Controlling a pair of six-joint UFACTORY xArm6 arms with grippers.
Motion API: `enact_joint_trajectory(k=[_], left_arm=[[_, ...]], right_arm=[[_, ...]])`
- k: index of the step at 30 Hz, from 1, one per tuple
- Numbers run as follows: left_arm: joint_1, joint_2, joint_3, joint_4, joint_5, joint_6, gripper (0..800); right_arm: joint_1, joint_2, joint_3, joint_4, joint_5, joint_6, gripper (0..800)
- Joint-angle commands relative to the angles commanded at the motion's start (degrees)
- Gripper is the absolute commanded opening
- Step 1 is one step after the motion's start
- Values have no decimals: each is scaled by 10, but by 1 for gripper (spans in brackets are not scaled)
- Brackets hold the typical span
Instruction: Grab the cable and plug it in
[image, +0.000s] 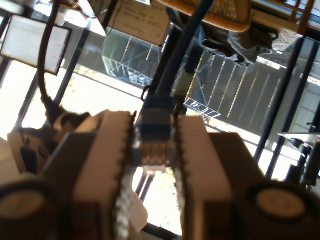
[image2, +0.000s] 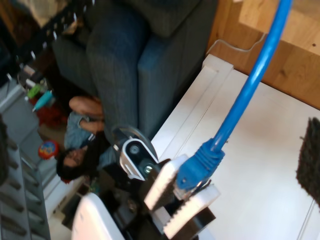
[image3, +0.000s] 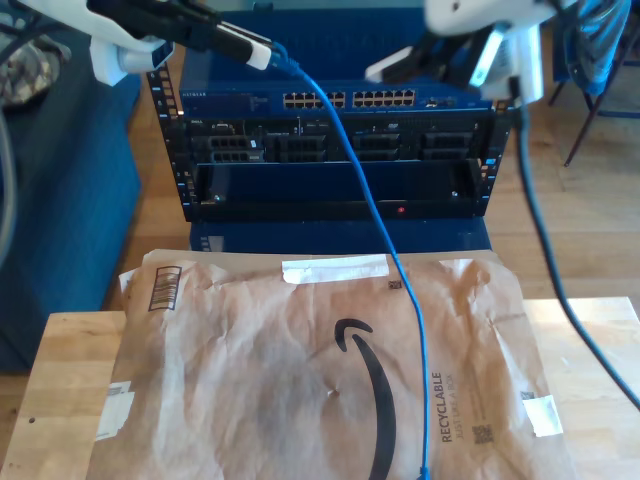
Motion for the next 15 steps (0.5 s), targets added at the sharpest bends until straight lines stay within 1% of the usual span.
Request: enact_joint_trajectory(k=[3,8,11,13,15], left_arm=[[1,6,0,-40,11,-6,2],[1,22,1,-80,32,-26,2],[9,28,2,-103,40,-28,3],[10,35,3,-134,62,-30,5],[11,37,3,-145,76,-33,7]], right_arm=[[0,-18,6,0,-21,-10,796],[5,-62,58,3,-78,-44,796],[10,-80,79,4,-91,-47,796],[17,-93,92,4,-108,-47,791],[28,-105,99,4,-120,-47,791]])
